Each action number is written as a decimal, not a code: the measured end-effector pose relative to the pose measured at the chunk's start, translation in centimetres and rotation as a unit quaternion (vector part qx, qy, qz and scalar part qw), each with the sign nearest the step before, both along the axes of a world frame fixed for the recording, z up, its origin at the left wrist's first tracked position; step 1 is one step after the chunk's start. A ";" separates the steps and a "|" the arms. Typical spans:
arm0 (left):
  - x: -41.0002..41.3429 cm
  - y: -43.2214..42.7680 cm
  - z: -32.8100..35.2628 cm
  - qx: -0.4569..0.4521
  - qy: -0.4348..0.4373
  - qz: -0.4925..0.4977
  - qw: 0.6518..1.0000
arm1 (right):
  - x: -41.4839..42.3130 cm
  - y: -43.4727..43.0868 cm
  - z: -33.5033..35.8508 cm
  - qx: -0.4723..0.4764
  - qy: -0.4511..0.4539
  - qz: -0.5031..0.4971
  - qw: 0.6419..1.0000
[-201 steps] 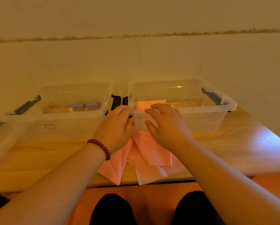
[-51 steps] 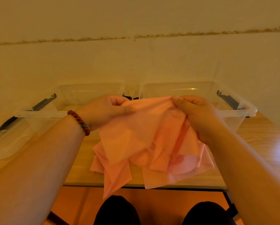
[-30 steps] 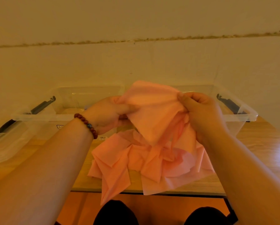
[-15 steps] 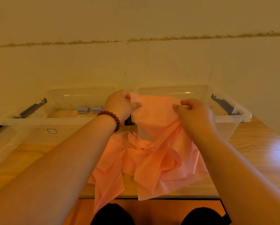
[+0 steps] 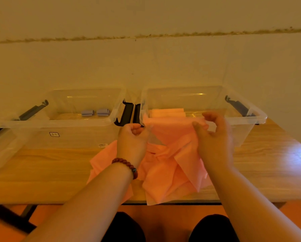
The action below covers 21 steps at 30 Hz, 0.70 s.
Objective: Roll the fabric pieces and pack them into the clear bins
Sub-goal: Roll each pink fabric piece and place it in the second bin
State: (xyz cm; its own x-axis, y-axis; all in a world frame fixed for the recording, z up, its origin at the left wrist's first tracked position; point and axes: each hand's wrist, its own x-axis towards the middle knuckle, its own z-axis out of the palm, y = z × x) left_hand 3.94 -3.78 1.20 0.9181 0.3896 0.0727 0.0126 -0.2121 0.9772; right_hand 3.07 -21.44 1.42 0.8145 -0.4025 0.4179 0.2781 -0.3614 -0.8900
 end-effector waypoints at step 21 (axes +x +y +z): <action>-1.1 -0.3 1.8 -0.124 -0.069 -0.097 0.985 | -2.6 -1.1 -0.9 -0.178 0.186 -0.026 0.966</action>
